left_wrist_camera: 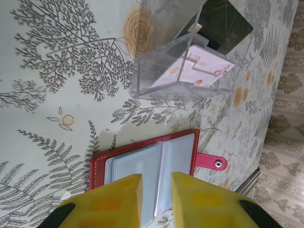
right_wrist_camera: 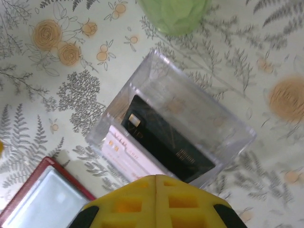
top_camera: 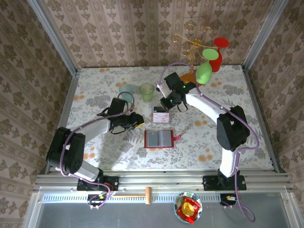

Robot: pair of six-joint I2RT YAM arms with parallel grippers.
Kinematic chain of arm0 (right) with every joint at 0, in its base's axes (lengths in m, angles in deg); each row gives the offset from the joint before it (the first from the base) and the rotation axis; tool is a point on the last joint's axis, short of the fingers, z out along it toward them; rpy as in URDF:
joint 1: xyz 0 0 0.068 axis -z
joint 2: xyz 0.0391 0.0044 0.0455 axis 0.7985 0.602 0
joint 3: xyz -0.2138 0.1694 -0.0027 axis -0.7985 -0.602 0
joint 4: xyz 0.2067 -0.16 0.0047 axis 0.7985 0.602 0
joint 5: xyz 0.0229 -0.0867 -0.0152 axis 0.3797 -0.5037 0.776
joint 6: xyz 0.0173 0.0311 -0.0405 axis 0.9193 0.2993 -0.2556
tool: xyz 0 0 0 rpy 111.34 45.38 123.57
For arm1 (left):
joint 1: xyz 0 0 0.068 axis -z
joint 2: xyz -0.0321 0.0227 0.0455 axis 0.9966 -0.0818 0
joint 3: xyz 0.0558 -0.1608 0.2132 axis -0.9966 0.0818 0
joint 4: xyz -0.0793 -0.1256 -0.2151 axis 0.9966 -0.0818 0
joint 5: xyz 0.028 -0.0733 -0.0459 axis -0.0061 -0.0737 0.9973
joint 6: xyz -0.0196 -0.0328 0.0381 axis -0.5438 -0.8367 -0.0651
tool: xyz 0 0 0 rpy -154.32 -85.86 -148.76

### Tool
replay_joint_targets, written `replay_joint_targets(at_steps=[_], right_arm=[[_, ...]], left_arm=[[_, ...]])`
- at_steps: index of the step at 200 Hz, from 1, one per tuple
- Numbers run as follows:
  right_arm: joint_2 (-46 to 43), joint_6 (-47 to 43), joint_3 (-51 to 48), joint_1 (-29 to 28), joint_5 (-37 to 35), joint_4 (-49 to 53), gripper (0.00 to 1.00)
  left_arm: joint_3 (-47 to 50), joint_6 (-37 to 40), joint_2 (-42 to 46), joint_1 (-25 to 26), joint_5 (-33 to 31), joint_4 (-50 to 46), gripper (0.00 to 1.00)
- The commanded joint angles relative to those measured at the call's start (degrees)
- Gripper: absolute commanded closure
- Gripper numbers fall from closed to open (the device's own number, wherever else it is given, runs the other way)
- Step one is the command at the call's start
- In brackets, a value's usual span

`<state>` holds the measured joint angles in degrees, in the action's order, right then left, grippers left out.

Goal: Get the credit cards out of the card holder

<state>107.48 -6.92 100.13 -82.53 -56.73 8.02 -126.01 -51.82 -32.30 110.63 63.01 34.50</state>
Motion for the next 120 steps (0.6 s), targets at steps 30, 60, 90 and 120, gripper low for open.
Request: replay_joint_targets(at_steps=[30, 60, 90, 120], right_arm=[[-7.07, 26.52, -10.38, -4.12, 5.12, -6.65, 1.0], [-8.42, 36.78, -15.46, -6.24, 9.61, -7.99, 1.0], [-9.89, 43.01, -21.63, -8.33, 11.29, -12.91, 0.94], [-9.77, 46.34, -25.72, -8.77, 13.74, -16.19, 0.91]], left_arm=[[2.97, -1.11, -1.34, 2.74, 1.73, 1.47, 0.79], [5.32, -1.94, -1.13, 3.54, 1.73, 2.79, 0.82], [7.49, -2.25, -1.48, 4.68, 1.73, 3.44, 0.85], [10.02, -3.0, -1.52, 5.77, 1.41, 4.78, 0.88]])
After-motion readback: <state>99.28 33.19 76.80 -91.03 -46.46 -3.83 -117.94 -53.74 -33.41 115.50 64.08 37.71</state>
